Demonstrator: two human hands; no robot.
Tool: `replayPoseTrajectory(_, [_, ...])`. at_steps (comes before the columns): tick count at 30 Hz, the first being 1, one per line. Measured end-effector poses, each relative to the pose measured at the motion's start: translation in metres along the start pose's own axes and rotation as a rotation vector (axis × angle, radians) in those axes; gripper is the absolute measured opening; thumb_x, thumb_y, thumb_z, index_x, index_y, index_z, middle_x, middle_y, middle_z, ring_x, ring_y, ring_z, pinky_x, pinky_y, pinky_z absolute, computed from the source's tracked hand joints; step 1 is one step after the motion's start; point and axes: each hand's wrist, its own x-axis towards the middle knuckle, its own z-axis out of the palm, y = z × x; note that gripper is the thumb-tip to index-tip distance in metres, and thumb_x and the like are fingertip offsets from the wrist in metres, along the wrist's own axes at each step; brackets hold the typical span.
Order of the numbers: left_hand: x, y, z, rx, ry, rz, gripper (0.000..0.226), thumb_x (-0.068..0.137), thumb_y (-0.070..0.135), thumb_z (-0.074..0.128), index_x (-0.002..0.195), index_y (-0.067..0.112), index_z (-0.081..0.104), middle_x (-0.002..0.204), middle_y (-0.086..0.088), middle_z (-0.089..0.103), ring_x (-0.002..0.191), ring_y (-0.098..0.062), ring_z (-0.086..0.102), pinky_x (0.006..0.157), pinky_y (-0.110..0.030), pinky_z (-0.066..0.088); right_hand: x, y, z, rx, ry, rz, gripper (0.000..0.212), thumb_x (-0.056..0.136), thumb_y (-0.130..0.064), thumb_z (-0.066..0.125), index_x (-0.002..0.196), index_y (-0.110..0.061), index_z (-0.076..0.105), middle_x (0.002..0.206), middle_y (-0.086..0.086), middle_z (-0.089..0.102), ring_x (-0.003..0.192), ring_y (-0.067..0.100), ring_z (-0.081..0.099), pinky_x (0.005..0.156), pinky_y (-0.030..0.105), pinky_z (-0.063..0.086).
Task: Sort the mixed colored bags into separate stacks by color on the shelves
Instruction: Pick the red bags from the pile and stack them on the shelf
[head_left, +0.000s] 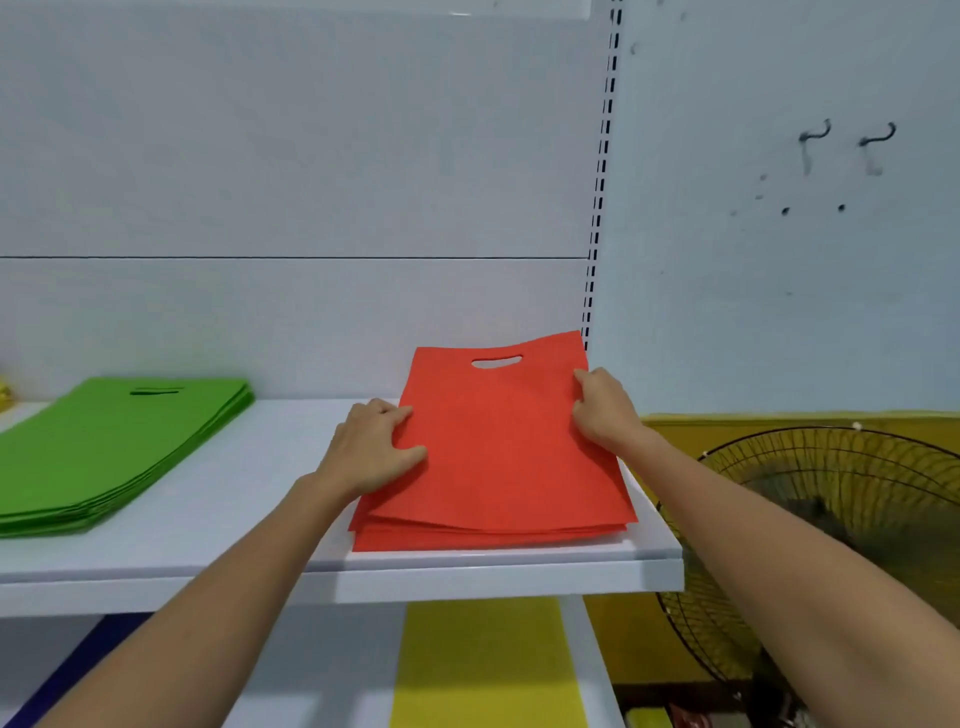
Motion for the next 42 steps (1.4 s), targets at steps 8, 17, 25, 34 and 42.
replayPoseTrajectory(8, [-0.008, -0.016, 0.019, 0.03, -0.244, -0.113, 0.088, 0.06, 0.059, 0.041, 0.142, 0.026, 0.033, 0.141, -0.004, 0.035, 0.129, -0.024, 0.034, 0.106, -0.038, 0.032, -0.014, 0.018, 0.045, -0.094, -0.179, 0.168, 0.021, 0.09, -0.017, 0.041, 0.105, -0.01, 0.053, 0.117, 0.015, 0.056, 0.11, 0.034, 0.051, 0.085, 0.037, 0.041])
replayPoseTrajectory(17, [-0.01, -0.012, 0.013, -0.314, -0.158, -0.22, 0.081, 0.063, 0.049, 0.054, 0.138, 0.021, 0.041, 0.137, -0.003, 0.05, 0.123, -0.019, 0.048, 0.103, -0.032, 0.038, -0.012, 0.013, 0.044, -0.111, -0.233, 0.153, 0.025, 0.09, -0.018, 0.038, 0.108, -0.008, 0.053, 0.117, 0.014, 0.058, 0.113, 0.033, 0.05, 0.087, 0.036, 0.04])
replayPoseTrajectory(25, [-0.01, -0.04, -0.012, -0.258, -0.008, -0.146, 0.055, 0.086, 0.028, 0.058, 0.137, 0.02, 0.04, 0.137, -0.005, 0.043, 0.115, -0.02, 0.052, 0.097, -0.033, 0.039, 0.004, -0.041, 0.03, -0.148, -0.129, 0.098, 0.035, 0.092, -0.017, 0.04, 0.122, -0.004, 0.051, 0.13, 0.018, 0.052, 0.123, 0.034, 0.044, 0.096, 0.04, 0.039])
replayPoseTrajectory(34, [-0.087, -0.197, -0.131, 0.029, 0.18, -0.276, 0.05, 0.084, 0.024, 0.061, 0.132, 0.021, 0.049, 0.131, -0.009, 0.043, 0.119, -0.024, 0.049, 0.1, -0.033, 0.039, 0.013, -0.28, 0.085, 0.101, -0.159, -0.26, 0.039, 0.09, -0.011, 0.041, 0.128, -0.002, 0.047, 0.132, 0.016, 0.05, 0.119, 0.034, 0.045, 0.092, 0.044, 0.046])
replayPoseTrajectory(42, [-0.213, -0.323, -0.236, 0.178, 0.363, -0.505, 0.043, 0.085, 0.021, 0.059, 0.127, 0.02, 0.053, 0.121, -0.004, 0.046, 0.111, -0.02, 0.051, 0.094, -0.031, 0.039, -0.043, -0.497, 0.148, 0.272, -0.252, -0.626, 0.046, 0.091, -0.014, 0.045, 0.135, -0.004, 0.042, 0.136, 0.019, 0.046, 0.128, 0.034, 0.039, 0.104, 0.042, 0.036])
